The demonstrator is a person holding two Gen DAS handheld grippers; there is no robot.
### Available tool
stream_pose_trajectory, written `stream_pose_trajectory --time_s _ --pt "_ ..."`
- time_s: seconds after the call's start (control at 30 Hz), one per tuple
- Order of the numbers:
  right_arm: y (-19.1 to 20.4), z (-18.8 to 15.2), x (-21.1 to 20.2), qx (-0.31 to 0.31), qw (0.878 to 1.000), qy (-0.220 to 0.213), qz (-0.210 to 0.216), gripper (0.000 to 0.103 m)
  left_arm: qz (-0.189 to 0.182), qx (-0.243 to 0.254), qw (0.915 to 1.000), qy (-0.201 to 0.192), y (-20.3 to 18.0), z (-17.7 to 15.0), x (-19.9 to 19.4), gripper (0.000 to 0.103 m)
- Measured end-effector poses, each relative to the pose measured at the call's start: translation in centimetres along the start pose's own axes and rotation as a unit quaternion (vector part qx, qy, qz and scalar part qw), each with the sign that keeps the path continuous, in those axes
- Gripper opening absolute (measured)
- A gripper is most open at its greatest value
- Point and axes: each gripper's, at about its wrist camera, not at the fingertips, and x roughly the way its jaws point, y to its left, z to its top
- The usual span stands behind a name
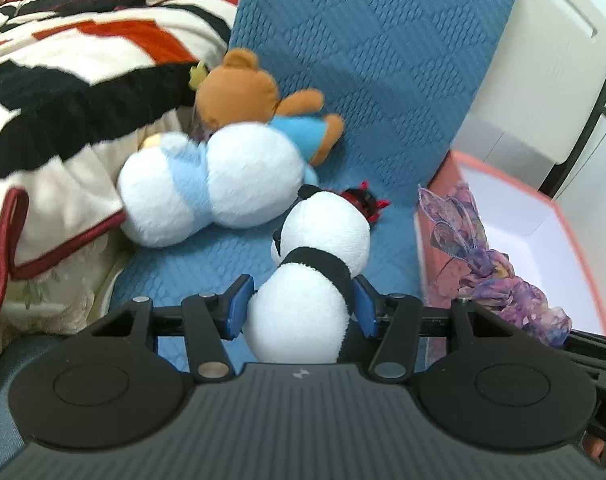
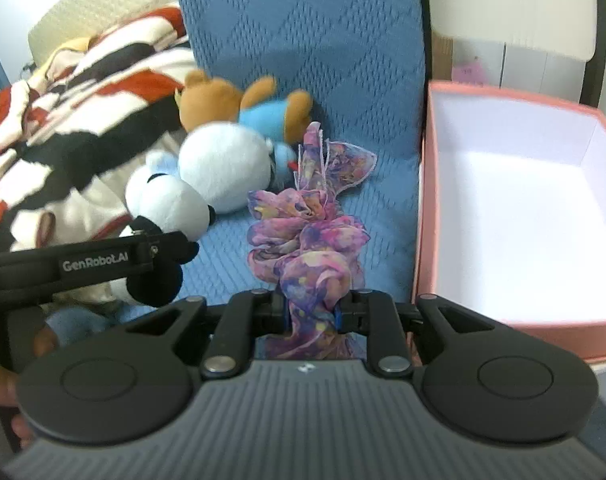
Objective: Organize objects
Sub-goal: 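Lift purple scarf with right tool while left tool lifts panda plush, then carry scarf with right tool while left tool carries panda over pink box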
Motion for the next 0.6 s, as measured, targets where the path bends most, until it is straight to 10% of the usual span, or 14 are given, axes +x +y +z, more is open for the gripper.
stream_pose_trajectory --time_s 0.6 --pt "-3.4 6.9 -7.1 0.005 0.999 -0.046 -0.006 0.023 -0.048 0.016 0.9984 -0.028 -7.9 6.6 -4.8 0.060"
